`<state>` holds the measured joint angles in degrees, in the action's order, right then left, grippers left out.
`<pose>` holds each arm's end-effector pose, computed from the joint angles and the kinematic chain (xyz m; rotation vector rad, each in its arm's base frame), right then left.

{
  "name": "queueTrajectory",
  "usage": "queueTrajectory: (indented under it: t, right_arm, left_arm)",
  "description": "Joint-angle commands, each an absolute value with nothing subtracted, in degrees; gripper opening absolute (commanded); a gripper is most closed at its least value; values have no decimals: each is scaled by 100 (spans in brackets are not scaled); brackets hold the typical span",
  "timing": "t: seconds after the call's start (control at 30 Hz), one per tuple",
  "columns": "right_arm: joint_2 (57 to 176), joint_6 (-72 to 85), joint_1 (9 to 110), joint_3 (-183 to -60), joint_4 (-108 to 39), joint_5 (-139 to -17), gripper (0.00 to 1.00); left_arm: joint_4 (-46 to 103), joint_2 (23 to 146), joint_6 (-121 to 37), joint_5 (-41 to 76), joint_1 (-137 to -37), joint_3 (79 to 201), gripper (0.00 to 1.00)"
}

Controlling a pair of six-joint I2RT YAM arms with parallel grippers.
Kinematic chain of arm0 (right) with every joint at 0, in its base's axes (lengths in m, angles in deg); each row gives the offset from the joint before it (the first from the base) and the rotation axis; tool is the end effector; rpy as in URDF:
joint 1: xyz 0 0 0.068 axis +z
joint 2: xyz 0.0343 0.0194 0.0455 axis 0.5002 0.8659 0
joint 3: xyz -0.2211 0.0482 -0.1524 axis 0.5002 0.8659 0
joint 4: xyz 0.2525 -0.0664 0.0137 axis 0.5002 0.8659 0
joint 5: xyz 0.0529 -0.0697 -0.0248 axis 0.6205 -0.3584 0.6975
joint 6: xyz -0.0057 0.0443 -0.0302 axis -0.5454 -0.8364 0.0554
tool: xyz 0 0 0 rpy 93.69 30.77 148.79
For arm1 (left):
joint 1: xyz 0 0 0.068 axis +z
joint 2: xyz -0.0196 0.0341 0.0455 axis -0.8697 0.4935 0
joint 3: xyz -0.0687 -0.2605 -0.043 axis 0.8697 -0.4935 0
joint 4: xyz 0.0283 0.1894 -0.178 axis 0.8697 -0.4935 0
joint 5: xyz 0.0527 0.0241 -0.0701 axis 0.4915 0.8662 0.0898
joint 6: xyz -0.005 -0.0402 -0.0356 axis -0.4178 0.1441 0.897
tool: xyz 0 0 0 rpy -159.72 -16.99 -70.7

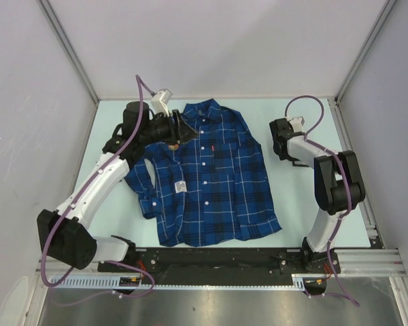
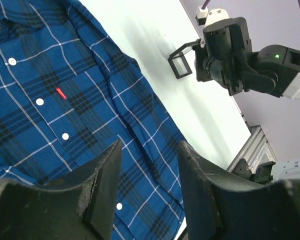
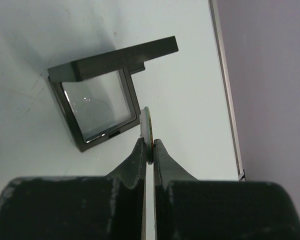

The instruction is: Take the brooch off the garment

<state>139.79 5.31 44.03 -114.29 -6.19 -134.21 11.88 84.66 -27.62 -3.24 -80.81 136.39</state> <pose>0.3563 0.0614 0.1845 0.1170 2.4067 -0.9612 0.2765 -0.1212 0.3608 0.2643 2.0138 -1.0094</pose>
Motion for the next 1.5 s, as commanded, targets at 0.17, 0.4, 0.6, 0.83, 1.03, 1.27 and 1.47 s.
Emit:
queueTrajectory:
  t: [0.17, 0.4, 0.6, 0.83, 1.03, 1.27, 1.47]
  right_arm:
    - [14319, 778, 4214, -11790, -1130, -13497, 0]
    - [14512, 796, 4188, -11825, -1147, -13488, 1]
    - [14653, 778, 4188, -11851, -1156, -13540, 5]
    - [14794, 770, 4205, -11895, -1156, -13593, 9]
    - [14908, 831, 4249, -11956, -1165, -13593, 17]
    - [14689, 752, 4548, -12079, -928, -13322, 41]
    - [13978, 330, 5048, -12413, -121, -12961, 54]
  left_arm:
    - [1362, 8592, -2683, -554, -8099, 13764, 52]
    - [1362, 8619, -2683, -562, -8099, 13764, 52]
    - [1362, 8601, -2701, -536, -8099, 13773, 52]
    - [1353, 8601, -2710, -519, -8099, 13773, 53]
    - [1353, 8601, -2718, -527, -8099, 13773, 53]
    - [1345, 8610, -2736, -484, -8099, 13773, 53]
    - [1195, 8680, -2894, -255, -8047, 13808, 53]
